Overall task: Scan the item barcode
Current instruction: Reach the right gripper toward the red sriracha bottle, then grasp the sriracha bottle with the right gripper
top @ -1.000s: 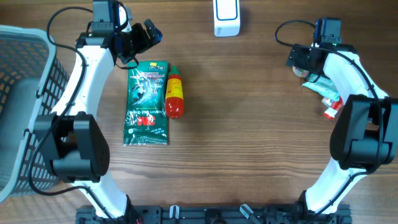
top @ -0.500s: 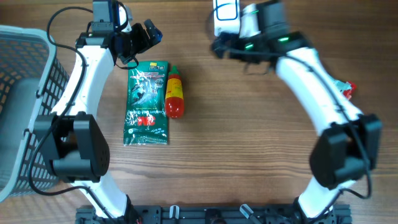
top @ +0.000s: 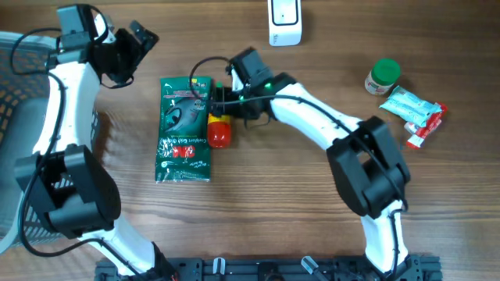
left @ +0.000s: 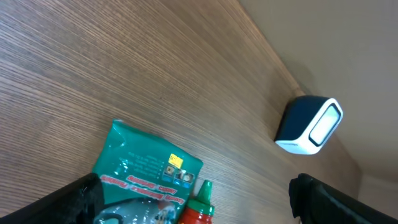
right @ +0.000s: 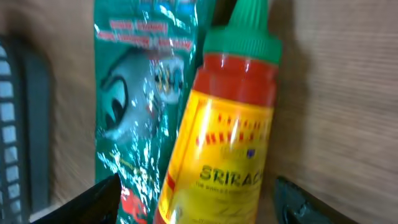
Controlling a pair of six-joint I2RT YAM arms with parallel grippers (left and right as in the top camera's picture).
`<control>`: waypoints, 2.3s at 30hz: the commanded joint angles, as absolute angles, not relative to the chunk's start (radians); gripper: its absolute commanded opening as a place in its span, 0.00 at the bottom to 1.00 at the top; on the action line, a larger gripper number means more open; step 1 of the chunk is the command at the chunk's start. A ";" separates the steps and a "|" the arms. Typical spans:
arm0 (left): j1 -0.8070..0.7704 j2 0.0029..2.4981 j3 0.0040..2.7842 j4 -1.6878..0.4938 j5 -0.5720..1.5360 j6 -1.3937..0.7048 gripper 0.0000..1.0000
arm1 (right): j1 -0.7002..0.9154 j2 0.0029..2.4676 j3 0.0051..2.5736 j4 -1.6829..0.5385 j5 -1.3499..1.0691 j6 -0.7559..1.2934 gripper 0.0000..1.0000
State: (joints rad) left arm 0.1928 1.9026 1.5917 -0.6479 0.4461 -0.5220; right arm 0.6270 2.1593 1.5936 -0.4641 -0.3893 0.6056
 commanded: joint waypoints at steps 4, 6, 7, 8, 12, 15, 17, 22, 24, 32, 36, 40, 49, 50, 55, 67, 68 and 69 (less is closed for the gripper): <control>0.179 1.874 1.616 -0.659 0.470 -0.539 1.00 | 0.616 2.186 1.596 -0.570 -0.357 0.522 0.72; 0.179 1.878 1.616 -0.670 0.453 -0.539 1.00 | 0.614 2.186 1.610 -0.614 -0.351 0.413 0.71; 0.179 1.880 1.616 -0.673 0.448 -0.534 1.00 | 0.617 2.186 1.611 -0.619 -0.347 0.389 0.70; 0.179 1.880 1.616 -0.678 0.448 -0.532 1.00 | 0.617 2.186 1.611 -0.628 -0.332 0.366 0.69; 0.179 1.880 1.616 -0.705 0.410 -0.532 1.00 | 0.616 2.186 1.634 -0.656 -0.254 0.184 0.74; 0.179 1.880 1.616 -0.713 0.410 -0.532 1.00 | 0.608 2.186 1.633 -0.713 -0.073 0.149 0.80; 0.179 1.880 1.616 -0.716 0.410 -0.532 1.00 | 0.580 2.186 1.642 -0.725 -0.078 0.130 0.82; 0.179 1.880 1.616 -0.716 0.410 -0.532 1.00 | 0.520 2.186 1.716 -0.809 -0.161 0.120 0.84; 0.179 1.880 1.616 -0.716 0.410 -0.532 1.00 | 0.523 2.186 1.788 -0.833 -0.342 0.066 0.83; 0.179 1.880 1.616 -0.716 0.410 -0.532 1.00 | 0.704 2.237 1.805 -0.807 -0.130 0.060 0.85; 0.179 1.880 1.616 -0.716 0.410 -0.532 1.00 | 0.704 2.258 1.805 -0.806 -0.103 0.060 0.85; 0.179 1.880 1.616 -0.727 0.410 -0.532 1.00 | 0.654 2.276 1.805 -0.847 -0.101 0.098 0.85; 0.179 1.880 1.616 -0.727 0.410 -0.532 1.00 | 0.501 2.301 1.805 -0.826 -0.342 -0.245 0.89; 0.179 1.880 1.616 -0.727 0.410 -0.532 1.00 | 0.504 2.308 1.805 -0.828 -0.342 -0.268 0.89; 0.179 1.881 1.616 -0.727 0.410 -0.532 1.00 | 0.508 2.308 1.805 -0.909 -0.366 -0.362 0.89; 0.179 1.881 1.616 -0.727 0.398 -0.532 1.00 | 0.540 2.325 1.790 -0.798 -0.332 -0.443 0.79; 0.179 1.881 1.616 -0.727 0.398 -0.532 1.00 | 0.540 2.327 1.781 -0.807 -0.335 -0.429 0.73; 0.179 1.881 1.616 -0.727 0.398 -0.532 1.00 | 0.540 2.327 1.778 -0.813 -0.335 -0.405 0.72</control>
